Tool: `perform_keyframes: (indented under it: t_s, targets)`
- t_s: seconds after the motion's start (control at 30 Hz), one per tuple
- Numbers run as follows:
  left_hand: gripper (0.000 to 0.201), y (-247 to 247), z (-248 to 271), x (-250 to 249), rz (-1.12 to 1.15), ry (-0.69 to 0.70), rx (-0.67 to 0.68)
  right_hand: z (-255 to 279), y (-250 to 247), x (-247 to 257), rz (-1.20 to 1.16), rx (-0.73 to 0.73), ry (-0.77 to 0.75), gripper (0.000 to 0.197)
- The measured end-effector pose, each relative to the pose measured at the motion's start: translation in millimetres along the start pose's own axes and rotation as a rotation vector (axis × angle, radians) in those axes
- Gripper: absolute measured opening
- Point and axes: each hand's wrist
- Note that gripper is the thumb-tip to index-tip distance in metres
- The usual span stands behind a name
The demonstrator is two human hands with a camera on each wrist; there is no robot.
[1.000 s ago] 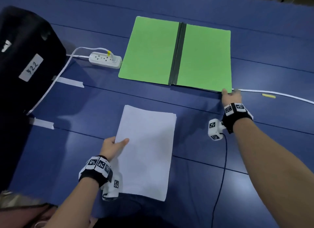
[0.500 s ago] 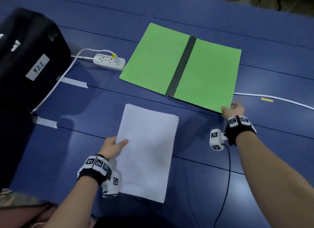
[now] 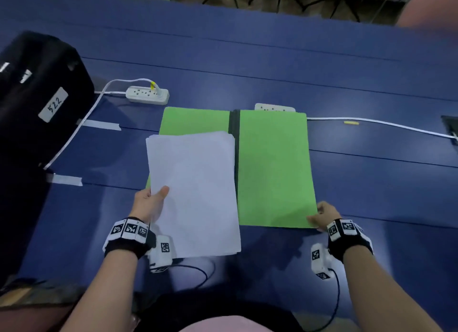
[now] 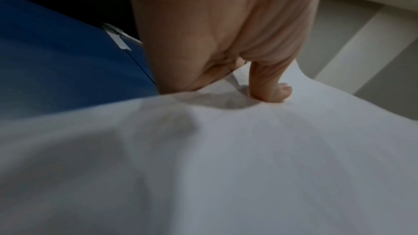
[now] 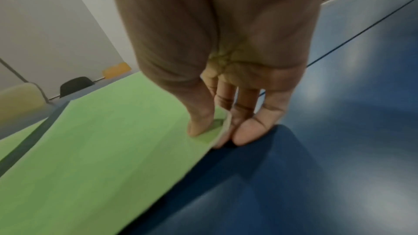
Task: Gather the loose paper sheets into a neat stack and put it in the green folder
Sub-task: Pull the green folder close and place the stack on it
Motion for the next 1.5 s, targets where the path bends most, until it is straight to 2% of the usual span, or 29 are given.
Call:
perform_keyframes:
  t_s: [0.13, 0.2, 0.3, 0.37, 0.43, 0.53, 0.6, 0.7, 0.73, 0.77, 0.83, 0.93, 0.97, 1.03, 1.07, 1.1, 1.2, 1.27, 1.3, 1.33, 1.4, 1.5]
  targets:
    - [0.049, 10, 19, -1, -0.116, -0.006, 0.022, 16, -2, -6, 0.116, 0.124, 0.091, 0.035]
    - [0.051, 15, 34, -1, -0.163, -0.009, 0.029, 18, 0, 1, 0.110, 0.085, 0.117, 0.046]
    - [0.064, 21, 28, 21, -0.220, -0.061, 0.038, 23, 8, 6, 0.201, -0.080, 0.038, 0.049]
    - [0.074, 20, 24, 31, -0.231, -0.080, 0.042, 31, 13, 1, 0.237, -0.031, 0.037, 0.043]
    - [0.075, 18, 22, 33, -0.254, -0.071, 0.036, 34, 22, -11, 0.330, 0.071, 0.019, 0.043]
    - [0.072, 16, 19, 36, -0.290, -0.038, 0.046, 9, 36, -40, 0.572, 0.245, 0.001, 0.038]
    - [0.060, 15, 16, 40, -0.289, -0.023, 0.042, 24, 27, -32, 0.622, 0.167, -0.063, 0.029]
    - [0.028, 14, 12, 42, -0.222, -0.001, 0.052, 60, 2, 16, 0.403, -0.090, -0.094, 0.045]
    - [0.022, 15, 15, 37, -0.185, 0.021, 0.068, 65, 1, 30, 0.297, -0.087, -0.153, 0.049]
    - [0.018, 16, 18, 31, -0.148, 0.042, 0.080, 70, 1, 45, 0.146, -0.043, -0.222, 0.049]
    - [0.014, 21, 31, 12, -0.086, 0.103, 0.110, 81, 10, 66, -0.245, 0.135, -0.298, 0.051]
    - [0.015, 30, 54, -20, 0.008, 0.204, 0.156, 90, 28, 83, -0.688, 0.394, -0.196, 0.099]
    - [0.011, 34, 62, -30, 0.037, 0.236, 0.171, 94, 31, 87, -0.770, 0.457, -0.161, 0.108]
    - [0.003, 46, 74, -46, 0.131, 0.270, 0.213, 97, 32, 92, -0.895, 0.485, -0.145, 0.103]
    - [0.006, 53, 80, -53, 0.172, 0.286, 0.223, 98, 30, 94, -0.948, 0.436, -0.148, 0.096]
    - [0.010, 58, 84, -59, 0.189, 0.314, 0.228, 99, 24, 97, -0.986, 0.354, -0.159, 0.084]
    - [0.006, 74, 94, -73, 0.214, 0.370, 0.265, 97, 0, 102, -1.050, 0.074, -0.248, 0.031]
    - [0.008, 86, 99, -77, 0.219, 0.398, 0.329, 95, -13, 100, -1.038, -0.031, -0.296, 0.016]
    - [0.016, 92, 101, -76, 0.208, 0.404, 0.355, 95, -17, 97, -1.013, -0.046, -0.312, 0.008]
    - [0.026, 98, 103, -74, 0.199, 0.401, 0.376, 95, -17, 94, -0.985, -0.062, -0.325, 0.007]
    - [0.040, 107, 106, -67, 0.196, 0.354, 0.397, 95, -14, 88, -0.930, -0.073, -0.326, 0.023]
    - [0.041, 114, 102, -59, 0.196, 0.266, 0.394, 92, -7, 84, -0.871, -0.010, -0.293, 0.034]
Point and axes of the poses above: each hand's wrist, its own z-axis away from the middle knuckle, its own y-axis out of the palm, x = y × z, and after that the axes turned 12 degrees about -x, right-handed
